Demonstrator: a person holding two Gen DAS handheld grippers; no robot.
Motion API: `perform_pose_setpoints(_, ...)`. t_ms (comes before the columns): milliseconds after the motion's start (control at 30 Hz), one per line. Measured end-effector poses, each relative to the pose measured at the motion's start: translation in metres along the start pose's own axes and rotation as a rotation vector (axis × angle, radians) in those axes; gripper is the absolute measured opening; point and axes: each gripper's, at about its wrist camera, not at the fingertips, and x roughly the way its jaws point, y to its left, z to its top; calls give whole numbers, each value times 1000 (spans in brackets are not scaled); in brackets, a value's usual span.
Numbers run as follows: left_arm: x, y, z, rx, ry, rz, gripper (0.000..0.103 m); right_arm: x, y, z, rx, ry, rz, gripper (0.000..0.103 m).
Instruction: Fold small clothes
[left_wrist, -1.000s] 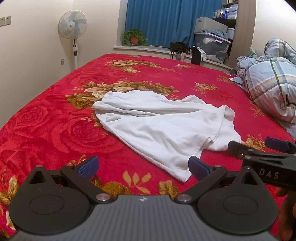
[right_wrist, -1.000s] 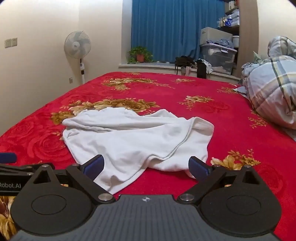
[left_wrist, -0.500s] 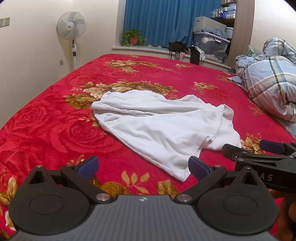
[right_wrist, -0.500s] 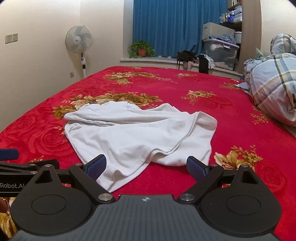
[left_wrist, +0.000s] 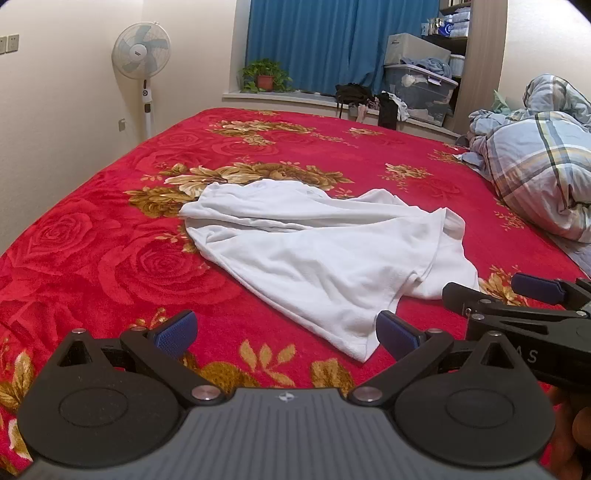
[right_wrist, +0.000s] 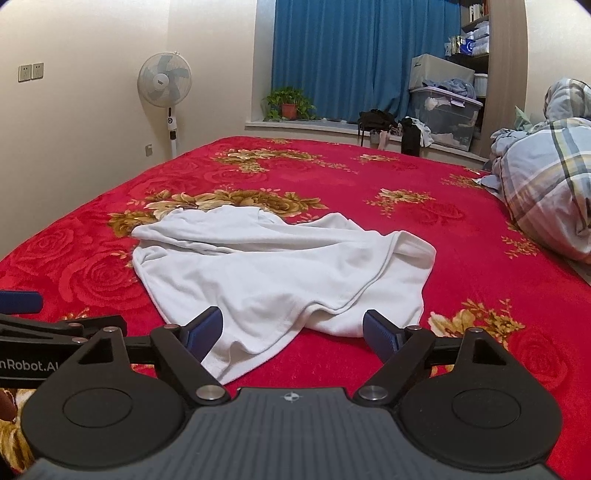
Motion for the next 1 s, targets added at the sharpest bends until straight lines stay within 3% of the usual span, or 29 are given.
perform_pose_setpoints(1000, 1, -1, -1, 1, -1, -1, 103, 3, 1, 0, 6, 13, 7, 82)
